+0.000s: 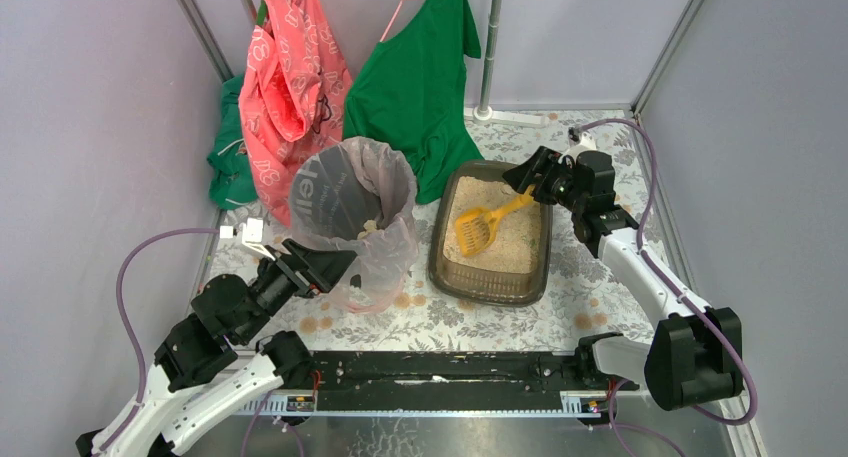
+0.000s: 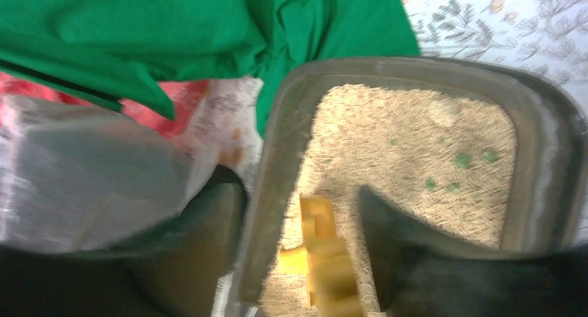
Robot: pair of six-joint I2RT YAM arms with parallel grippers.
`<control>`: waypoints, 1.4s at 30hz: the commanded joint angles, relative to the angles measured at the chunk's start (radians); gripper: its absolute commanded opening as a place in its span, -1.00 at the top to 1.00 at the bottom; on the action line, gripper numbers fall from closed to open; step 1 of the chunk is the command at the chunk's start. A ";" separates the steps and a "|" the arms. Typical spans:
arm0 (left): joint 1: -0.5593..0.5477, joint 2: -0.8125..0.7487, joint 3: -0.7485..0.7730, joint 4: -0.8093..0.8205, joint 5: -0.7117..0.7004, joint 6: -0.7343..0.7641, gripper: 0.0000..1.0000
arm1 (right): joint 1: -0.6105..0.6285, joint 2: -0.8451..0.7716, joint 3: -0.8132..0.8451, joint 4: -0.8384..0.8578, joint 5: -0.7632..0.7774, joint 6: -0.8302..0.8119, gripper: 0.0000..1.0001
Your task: Clean the litter box
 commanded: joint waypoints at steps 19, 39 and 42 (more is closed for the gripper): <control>-0.002 0.301 0.277 0.165 -0.054 0.232 -0.97 | -0.063 -0.356 -0.069 -0.099 0.283 -0.050 -1.00; -0.003 0.644 0.317 0.429 0.108 0.212 -0.97 | -0.063 -0.555 -0.196 -0.281 0.143 -0.073 -1.00; -0.003 0.635 0.310 0.411 0.097 0.215 -0.97 | -0.063 -0.544 -0.198 -0.273 0.132 -0.067 -1.00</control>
